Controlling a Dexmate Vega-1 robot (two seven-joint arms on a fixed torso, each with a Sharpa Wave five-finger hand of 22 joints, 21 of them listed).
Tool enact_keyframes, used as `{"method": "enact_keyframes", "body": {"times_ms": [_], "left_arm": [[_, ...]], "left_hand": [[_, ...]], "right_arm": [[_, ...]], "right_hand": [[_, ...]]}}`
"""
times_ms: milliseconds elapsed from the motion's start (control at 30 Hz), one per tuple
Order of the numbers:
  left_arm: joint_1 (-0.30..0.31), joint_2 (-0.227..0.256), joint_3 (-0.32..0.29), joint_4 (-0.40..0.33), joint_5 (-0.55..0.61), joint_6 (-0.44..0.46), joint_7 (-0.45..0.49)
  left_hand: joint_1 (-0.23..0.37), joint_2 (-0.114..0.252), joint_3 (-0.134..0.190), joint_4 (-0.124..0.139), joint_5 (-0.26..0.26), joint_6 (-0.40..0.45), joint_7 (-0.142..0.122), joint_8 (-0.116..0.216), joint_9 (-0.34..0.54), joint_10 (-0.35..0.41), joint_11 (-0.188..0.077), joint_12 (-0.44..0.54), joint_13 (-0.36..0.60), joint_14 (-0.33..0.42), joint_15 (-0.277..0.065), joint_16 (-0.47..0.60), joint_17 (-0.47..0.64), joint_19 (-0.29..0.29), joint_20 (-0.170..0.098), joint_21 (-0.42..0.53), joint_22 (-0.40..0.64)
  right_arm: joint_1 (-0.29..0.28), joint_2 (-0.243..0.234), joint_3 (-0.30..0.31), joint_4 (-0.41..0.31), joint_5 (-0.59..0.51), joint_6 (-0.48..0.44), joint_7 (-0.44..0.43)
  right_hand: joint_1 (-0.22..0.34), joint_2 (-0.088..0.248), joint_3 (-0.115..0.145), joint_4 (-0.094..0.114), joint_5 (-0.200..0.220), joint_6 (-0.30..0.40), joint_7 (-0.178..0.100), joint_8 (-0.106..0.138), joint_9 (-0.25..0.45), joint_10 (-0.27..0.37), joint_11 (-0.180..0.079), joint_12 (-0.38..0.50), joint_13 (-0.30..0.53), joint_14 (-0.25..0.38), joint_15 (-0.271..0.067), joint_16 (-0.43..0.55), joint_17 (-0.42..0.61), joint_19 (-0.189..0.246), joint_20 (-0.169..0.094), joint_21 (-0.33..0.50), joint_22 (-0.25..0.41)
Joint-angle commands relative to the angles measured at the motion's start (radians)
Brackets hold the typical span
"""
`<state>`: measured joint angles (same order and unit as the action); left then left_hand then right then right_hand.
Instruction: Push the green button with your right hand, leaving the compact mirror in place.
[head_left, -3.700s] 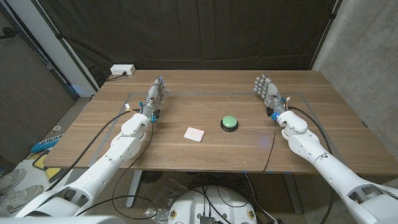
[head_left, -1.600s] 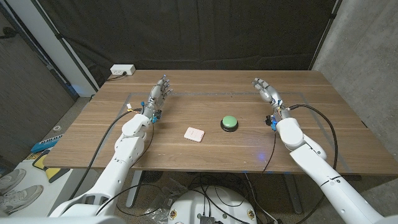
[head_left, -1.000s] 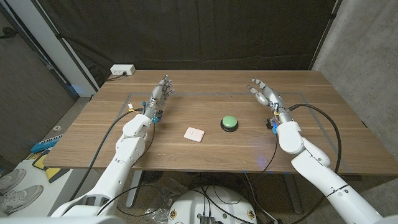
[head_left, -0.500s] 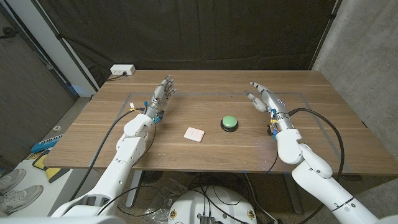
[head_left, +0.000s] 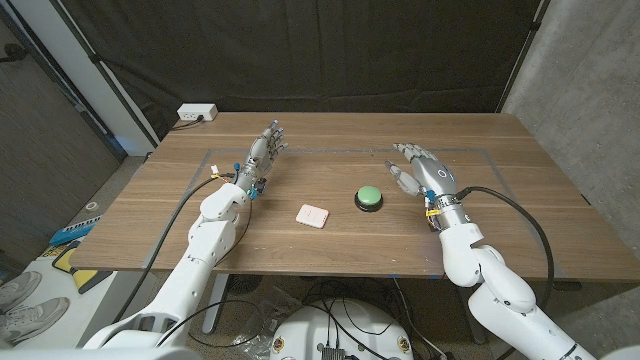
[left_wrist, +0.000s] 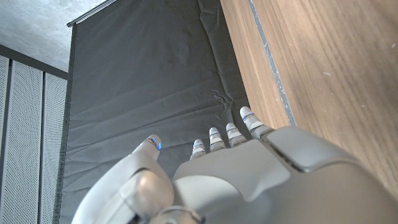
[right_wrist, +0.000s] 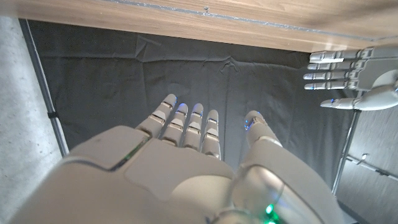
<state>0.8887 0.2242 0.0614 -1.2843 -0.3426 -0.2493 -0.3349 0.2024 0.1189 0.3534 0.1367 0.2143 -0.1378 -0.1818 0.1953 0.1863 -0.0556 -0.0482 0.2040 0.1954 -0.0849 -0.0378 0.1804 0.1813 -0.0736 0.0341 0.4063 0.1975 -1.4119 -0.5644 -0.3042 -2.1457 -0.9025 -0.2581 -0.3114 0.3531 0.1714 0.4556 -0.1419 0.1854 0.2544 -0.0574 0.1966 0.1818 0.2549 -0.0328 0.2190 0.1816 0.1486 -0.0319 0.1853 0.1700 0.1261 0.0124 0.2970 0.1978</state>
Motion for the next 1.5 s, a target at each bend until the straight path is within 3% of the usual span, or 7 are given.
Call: {"method": "enact_keyframes", "body": {"times_ms": [33,267,467,833,1500], "left_arm": [[0.014,-0.001,-0.001,-0.006,-0.009,-0.013,-0.013],[0.032,0.003,-0.004,-0.025,-0.012,-0.012,-0.011],[0.046,0.007,-0.007,-0.04,-0.014,-0.005,-0.005],[0.063,0.013,-0.01,-0.063,-0.012,0.004,0.009],[0.057,0.011,0.002,-0.066,-0.001,0.016,0.022]], "left_hand": [[-0.008,0.0,-0.004,0.003,0.0,0.0,-0.004,-0.004,-0.001,-0.01,0.0,0.001,0.001,-0.008,-0.026,0.005,0.003,-0.002,0.004,-0.003,0.003],[-0.008,0.0,-0.004,0.003,0.0,0.001,-0.004,-0.003,-0.001,-0.01,0.0,0.001,0.001,-0.008,-0.026,0.005,0.003,-0.002,0.006,-0.004,0.003],[-0.009,0.0,-0.004,0.003,0.0,0.001,-0.004,-0.003,-0.001,-0.01,0.0,0.001,0.001,-0.008,-0.015,0.006,0.003,-0.001,0.012,-0.004,0.003],[-0.01,0.0,-0.005,0.003,0.0,0.001,-0.006,-0.003,-0.001,-0.011,0.002,0.001,0.001,-0.008,-0.016,0.006,0.003,-0.001,0.015,-0.004,0.003],[-0.011,-0.003,-0.007,0.002,0.0,-0.002,-0.004,-0.005,-0.001,-0.014,0.002,0.001,0.0,-0.01,-0.02,0.006,0.002,-0.001,0.013,-0.005,0.003]], "right_arm": [[-0.037,-0.016,-0.038,-0.032,-0.123,-0.016,0.022],[-0.034,-0.021,-0.058,-0.024,-0.148,-0.012,0.069],[-0.023,-0.017,-0.078,-0.014,-0.165,-0.026,0.127],[0.007,-0.016,-0.097,0.023,-0.15,-0.031,0.202],[0.038,-0.031,-0.107,0.076,-0.082,-0.015,0.238]], "right_hand": [[0.016,0.0,0.008,0.002,0.008,0.013,-0.003,0.01,0.002,0.012,0.0,0.005,0.0,0.007,-0.023,0.002,0.003,0.003,-0.006,0.008,0.006],[0.022,0.001,0.01,0.002,0.008,0.019,-0.004,0.01,0.002,0.019,-0.002,0.006,0.0,0.016,-0.025,0.004,0.003,0.007,-0.004,0.009,0.006],[0.025,-0.001,0.008,0.009,0.005,0.007,-0.015,0.001,0.002,-0.002,-0.01,-0.006,-0.001,-0.02,-0.031,-0.008,0.005,-0.011,-0.011,0.0,0.006],[0.016,-0.001,-0.001,0.027,0.002,-0.006,-0.009,-0.007,0.002,-0.045,-0.011,-0.024,-0.001,-0.062,-0.019,-0.012,0.008,-0.033,-0.016,-0.01,0.006],[-0.021,0.003,-0.02,0.066,-0.002,-0.003,0.0,-0.005,0.003,-0.025,-0.004,-0.013,0.0,-0.068,-0.016,-0.001,0.015,-0.038,-0.021,-0.013,0.007]]}}
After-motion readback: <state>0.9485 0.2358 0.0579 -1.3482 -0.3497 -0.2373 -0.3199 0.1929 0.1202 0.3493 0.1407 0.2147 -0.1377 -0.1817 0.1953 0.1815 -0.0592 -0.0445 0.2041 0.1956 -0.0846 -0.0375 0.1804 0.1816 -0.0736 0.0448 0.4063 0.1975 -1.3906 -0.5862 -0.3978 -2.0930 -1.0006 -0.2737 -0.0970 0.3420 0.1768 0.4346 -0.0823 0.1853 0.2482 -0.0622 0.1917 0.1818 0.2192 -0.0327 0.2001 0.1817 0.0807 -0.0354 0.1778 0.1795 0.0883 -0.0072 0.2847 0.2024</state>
